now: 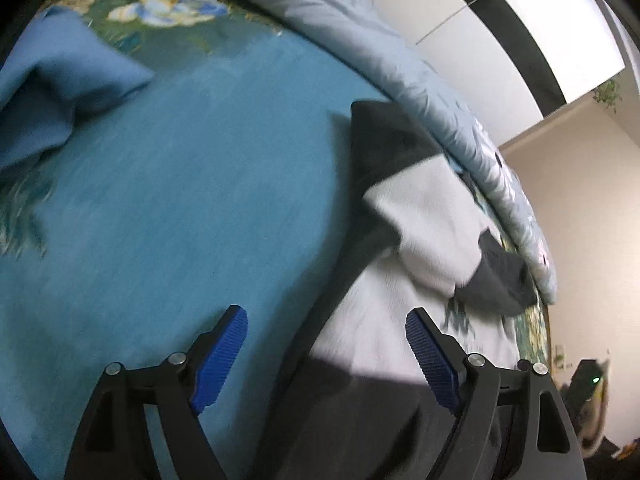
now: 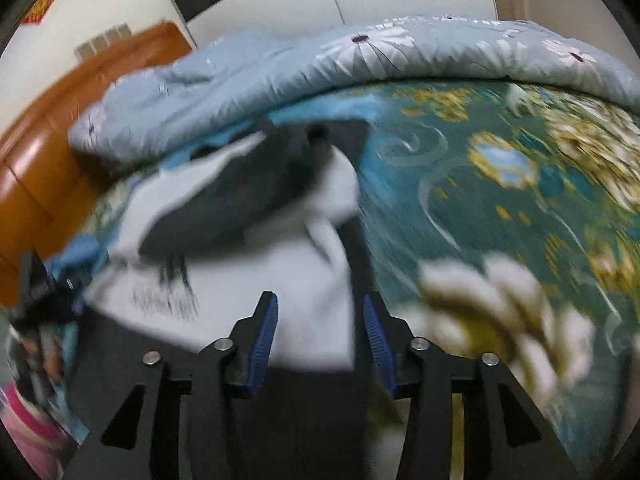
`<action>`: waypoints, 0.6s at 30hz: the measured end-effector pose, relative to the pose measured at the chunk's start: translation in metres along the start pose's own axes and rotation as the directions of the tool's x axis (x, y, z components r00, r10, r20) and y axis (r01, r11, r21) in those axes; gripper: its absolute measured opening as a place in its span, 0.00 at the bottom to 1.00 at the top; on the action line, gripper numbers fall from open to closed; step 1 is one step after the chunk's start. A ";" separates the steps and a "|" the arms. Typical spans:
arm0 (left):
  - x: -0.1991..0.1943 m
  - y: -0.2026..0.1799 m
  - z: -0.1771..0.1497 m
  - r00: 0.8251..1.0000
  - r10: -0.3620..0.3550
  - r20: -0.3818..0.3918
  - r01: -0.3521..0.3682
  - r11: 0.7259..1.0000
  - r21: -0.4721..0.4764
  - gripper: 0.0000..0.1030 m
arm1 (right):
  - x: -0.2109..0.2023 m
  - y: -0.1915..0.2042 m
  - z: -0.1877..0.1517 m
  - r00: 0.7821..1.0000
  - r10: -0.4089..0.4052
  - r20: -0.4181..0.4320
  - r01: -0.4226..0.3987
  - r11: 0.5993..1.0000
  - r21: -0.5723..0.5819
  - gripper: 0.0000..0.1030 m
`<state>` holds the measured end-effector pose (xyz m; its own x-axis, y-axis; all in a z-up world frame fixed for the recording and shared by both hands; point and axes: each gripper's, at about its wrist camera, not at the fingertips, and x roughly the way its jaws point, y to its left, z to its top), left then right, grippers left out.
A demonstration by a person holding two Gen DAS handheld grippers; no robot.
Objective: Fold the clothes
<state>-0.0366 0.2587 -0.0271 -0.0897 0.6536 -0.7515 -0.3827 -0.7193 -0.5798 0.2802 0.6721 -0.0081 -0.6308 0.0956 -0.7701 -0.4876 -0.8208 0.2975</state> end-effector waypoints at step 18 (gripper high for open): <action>-0.040 0.018 -0.092 0.932 -0.279 -0.231 0.279 0.960 -0.036 0.82 | -0.056 -0.002 -0.126 0.923 0.380 -0.054 -0.361 0.908 0.213 0.52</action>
<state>0.0445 0.1982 -0.0365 0.2354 0.7557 -0.6111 -0.3595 -0.5165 -0.7772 0.3927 0.5973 -0.0363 -0.7353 -0.2537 -0.6285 -0.3435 -0.6598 0.6683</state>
